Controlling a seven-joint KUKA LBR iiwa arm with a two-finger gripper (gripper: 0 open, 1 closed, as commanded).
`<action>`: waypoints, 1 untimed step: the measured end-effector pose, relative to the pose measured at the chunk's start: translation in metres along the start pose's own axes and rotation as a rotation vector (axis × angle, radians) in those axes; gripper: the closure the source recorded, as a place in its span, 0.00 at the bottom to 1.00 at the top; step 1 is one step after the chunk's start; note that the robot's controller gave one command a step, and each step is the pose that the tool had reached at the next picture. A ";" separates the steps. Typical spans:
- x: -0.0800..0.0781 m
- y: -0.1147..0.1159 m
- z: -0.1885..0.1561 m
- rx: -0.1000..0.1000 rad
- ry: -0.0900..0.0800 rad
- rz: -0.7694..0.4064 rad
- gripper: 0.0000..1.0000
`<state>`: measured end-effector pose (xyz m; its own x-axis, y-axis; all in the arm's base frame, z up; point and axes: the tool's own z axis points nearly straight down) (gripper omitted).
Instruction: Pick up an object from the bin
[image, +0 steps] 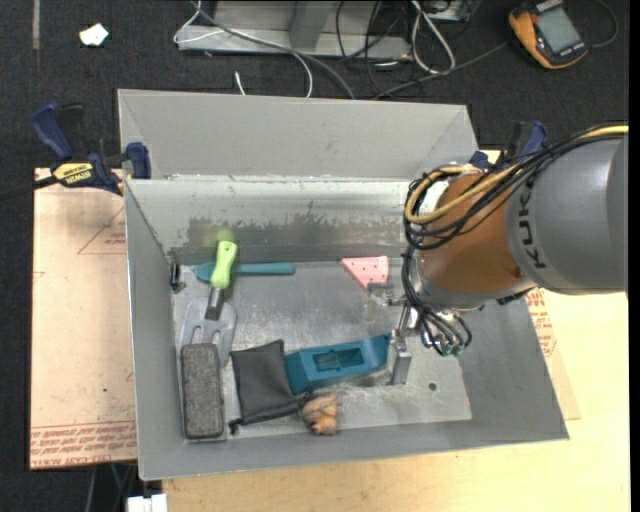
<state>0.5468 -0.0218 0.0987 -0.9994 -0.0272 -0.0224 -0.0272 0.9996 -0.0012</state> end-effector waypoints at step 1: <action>0.027 0.072 0.025 -0.006 0.005 -0.063 0.00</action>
Offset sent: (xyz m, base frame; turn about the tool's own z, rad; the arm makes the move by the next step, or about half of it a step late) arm -0.0299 0.0353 -0.0198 -0.0506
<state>0.5186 0.0494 0.0727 -0.9958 -0.0898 -0.0170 -0.0899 0.9959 0.0031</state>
